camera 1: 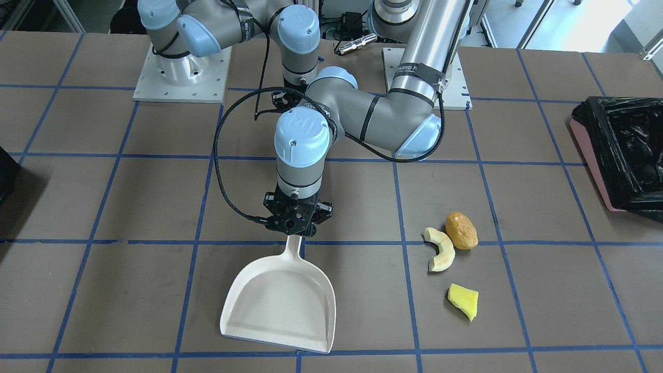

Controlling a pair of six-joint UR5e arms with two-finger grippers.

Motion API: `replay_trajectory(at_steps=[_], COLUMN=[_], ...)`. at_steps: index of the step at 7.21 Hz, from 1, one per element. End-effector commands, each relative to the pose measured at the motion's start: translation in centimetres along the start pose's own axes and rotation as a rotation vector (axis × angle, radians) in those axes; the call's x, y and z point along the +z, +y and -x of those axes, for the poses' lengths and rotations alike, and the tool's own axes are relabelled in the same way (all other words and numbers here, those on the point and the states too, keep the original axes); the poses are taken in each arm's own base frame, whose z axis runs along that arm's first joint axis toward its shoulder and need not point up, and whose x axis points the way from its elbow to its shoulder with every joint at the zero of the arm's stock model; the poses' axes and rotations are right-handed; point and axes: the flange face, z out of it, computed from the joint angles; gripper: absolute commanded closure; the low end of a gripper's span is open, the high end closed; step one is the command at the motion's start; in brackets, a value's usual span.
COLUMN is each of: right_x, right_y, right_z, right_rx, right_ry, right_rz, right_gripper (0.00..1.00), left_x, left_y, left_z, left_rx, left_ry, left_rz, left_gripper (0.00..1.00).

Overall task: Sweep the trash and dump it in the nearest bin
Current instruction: 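Grasp the dustpan handle with the left gripper while the right grasps the brush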

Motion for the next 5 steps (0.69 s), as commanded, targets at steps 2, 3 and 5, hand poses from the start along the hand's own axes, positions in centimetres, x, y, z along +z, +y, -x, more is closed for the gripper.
replay_trajectory(at_steps=[2, 3, 5], right_x=[-0.2, -0.2, -0.2], right_y=[-0.1, -0.1, -0.1], right_z=[0.0, 0.0, -0.1], right_rx=[-0.001, -0.002, -0.003], right_ry=[0.000, 0.001, 0.005], right_rz=[-0.005, -0.005, 0.001], right_gripper=[0.52, 0.60, 1.00], left_x=[-3.9, -5.3, -6.9], left_y=[-2.6, -4.4, -5.8], left_z=[1.9, 5.3, 8.8], left_rx=[0.068, 0.086, 0.113], left_ry=[-0.048, -0.054, -0.047], left_rz=[-0.066, -0.085, -0.114], left_gripper=[1.00, 1.00, 1.00])
